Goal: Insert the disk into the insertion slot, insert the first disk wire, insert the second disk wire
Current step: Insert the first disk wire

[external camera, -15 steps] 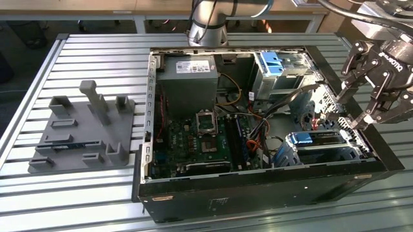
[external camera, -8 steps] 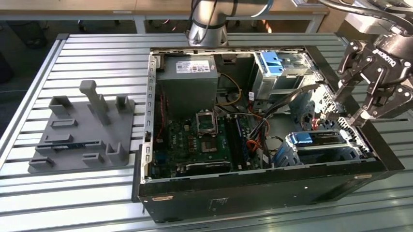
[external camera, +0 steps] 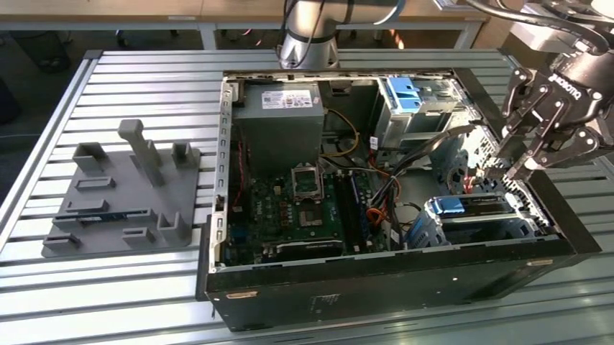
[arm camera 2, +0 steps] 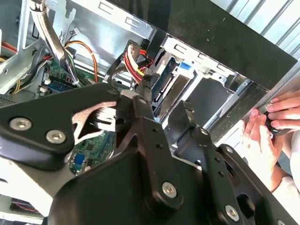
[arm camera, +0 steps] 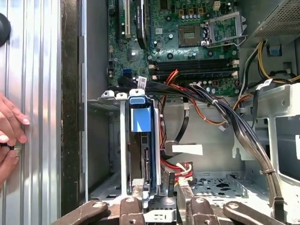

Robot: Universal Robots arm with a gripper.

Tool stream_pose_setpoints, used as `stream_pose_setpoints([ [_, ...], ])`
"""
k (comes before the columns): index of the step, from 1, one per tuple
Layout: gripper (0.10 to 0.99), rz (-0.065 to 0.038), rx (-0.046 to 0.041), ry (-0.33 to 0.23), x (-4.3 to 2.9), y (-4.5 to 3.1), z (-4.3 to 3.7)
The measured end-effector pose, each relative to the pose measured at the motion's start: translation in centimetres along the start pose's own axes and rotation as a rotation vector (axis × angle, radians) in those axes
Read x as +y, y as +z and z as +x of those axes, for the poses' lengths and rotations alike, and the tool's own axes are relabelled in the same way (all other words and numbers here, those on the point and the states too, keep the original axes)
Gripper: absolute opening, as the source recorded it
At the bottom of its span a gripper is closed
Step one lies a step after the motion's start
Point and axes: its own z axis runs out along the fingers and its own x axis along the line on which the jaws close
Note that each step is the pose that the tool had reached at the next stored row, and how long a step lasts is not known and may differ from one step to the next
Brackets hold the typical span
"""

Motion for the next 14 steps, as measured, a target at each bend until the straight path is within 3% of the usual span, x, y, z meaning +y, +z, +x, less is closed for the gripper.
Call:
stream_pose_setpoints([
  [1,0.408,-0.006,0.0012,-0.001,-0.09,0.06,-0.13],
  [3,0.408,-0.015,0.0043,-0.001,-0.15,0.11,-0.65],
  [5,0.408,-0.017,0.0050,-0.001,-0.15,0.12,-1.34],
  [7,0.408,-0.020,0.0156,-0.001,-0.20,0.21,-1.89],
  [9,0.408,-0.022,0.0388,0.002,-0.27,0.25,-2.25],
  [12,0.408,-0.020,0.0863,0.006,-0.32,0.29,-2.77],
  [14,0.408,-0.019,0.1082,0.008,-0.31,0.37,-3.36],
])
